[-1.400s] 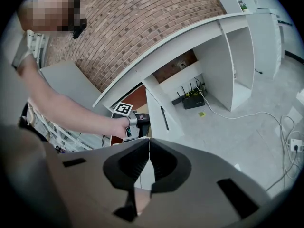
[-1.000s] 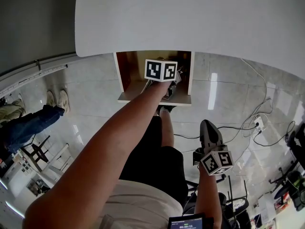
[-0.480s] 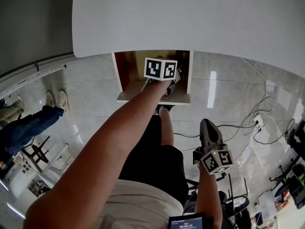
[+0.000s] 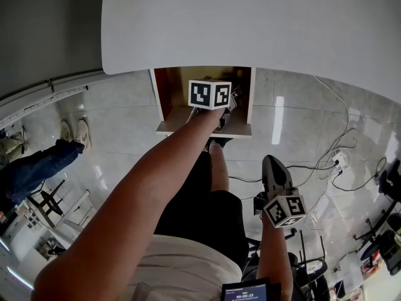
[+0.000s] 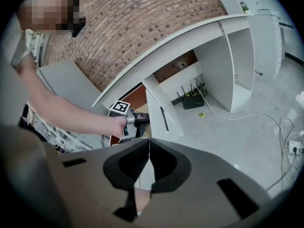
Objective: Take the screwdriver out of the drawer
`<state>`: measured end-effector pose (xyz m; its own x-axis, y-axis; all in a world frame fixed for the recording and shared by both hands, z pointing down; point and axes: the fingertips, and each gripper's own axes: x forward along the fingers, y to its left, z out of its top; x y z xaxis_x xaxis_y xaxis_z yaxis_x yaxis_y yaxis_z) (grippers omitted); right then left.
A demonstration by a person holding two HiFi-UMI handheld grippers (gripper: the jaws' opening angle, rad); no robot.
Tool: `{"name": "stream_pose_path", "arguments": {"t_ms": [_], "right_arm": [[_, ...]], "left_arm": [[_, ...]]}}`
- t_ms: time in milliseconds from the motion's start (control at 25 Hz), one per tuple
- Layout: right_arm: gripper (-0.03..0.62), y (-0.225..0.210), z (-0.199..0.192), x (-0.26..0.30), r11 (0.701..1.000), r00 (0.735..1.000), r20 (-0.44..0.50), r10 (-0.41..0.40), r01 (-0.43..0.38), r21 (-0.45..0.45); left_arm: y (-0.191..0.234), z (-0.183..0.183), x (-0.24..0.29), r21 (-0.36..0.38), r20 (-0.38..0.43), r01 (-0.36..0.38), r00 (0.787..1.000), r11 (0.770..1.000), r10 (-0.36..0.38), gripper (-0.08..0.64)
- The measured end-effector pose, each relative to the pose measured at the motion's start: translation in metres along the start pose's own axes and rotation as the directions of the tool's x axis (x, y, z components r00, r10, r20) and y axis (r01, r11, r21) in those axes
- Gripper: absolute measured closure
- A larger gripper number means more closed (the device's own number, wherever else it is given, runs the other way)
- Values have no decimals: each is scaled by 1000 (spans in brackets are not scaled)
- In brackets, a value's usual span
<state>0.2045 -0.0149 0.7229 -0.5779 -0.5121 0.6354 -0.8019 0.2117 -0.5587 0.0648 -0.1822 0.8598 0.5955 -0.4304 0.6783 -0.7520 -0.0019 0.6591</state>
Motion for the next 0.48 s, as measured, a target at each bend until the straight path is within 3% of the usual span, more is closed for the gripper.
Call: {"name": "stream_pose_path", "arguments": {"t_ms": [480], "right_arm": [[586, 18, 10, 6, 999, 999, 4, 44, -44, -25]], "left_arm": [[-12, 20, -43, -72, 96, 18, 995, 997, -11, 494]]}}
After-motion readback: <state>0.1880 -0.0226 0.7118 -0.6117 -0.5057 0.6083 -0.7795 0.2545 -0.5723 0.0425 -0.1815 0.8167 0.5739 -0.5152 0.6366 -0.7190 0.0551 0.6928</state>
